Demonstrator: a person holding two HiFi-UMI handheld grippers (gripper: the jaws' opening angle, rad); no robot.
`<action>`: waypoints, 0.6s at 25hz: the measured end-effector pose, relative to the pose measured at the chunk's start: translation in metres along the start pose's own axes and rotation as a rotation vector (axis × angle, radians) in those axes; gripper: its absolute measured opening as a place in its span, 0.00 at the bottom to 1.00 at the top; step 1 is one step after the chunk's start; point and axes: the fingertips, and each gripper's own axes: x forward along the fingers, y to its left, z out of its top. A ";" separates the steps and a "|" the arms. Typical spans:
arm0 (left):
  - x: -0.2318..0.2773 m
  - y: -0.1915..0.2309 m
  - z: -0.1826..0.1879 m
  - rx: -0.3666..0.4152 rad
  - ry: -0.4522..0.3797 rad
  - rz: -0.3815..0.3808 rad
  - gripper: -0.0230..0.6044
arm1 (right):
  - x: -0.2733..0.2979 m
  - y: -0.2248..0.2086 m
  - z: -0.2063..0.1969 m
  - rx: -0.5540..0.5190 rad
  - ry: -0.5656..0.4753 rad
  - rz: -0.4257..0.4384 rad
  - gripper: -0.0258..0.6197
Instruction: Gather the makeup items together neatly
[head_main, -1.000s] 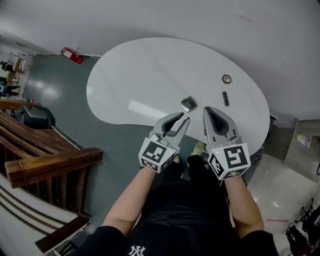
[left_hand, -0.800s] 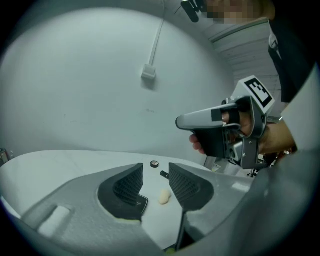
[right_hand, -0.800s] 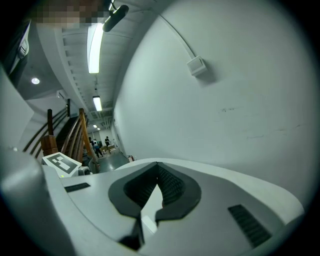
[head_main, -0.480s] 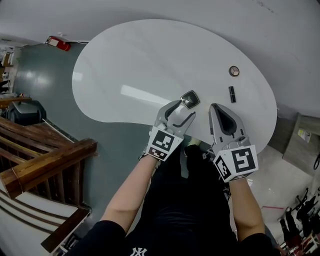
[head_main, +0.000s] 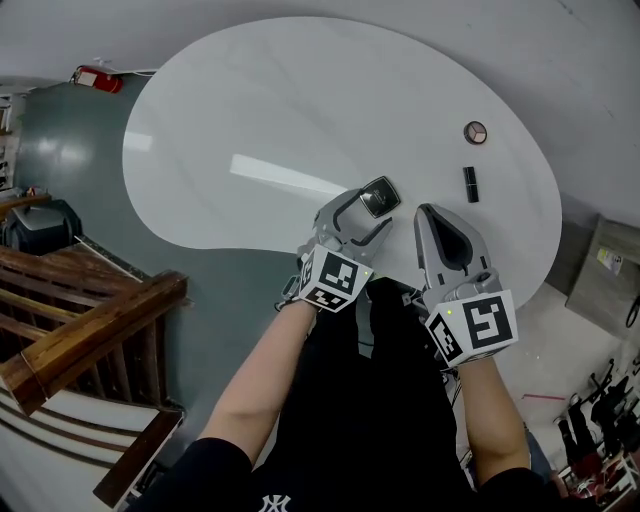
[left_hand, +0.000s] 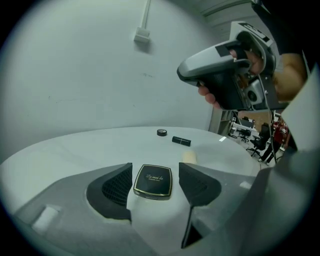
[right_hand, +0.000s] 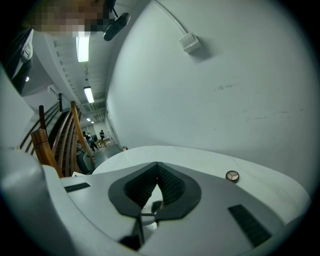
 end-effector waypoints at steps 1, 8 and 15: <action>0.002 0.001 -0.002 0.001 0.006 0.005 0.48 | 0.001 -0.001 0.000 0.000 0.001 0.000 0.06; 0.022 0.004 -0.017 0.032 0.062 -0.003 0.52 | 0.009 -0.010 0.003 0.006 0.001 -0.006 0.06; 0.037 0.002 -0.026 0.060 0.109 -0.005 0.53 | 0.007 -0.019 -0.001 0.015 0.011 -0.016 0.06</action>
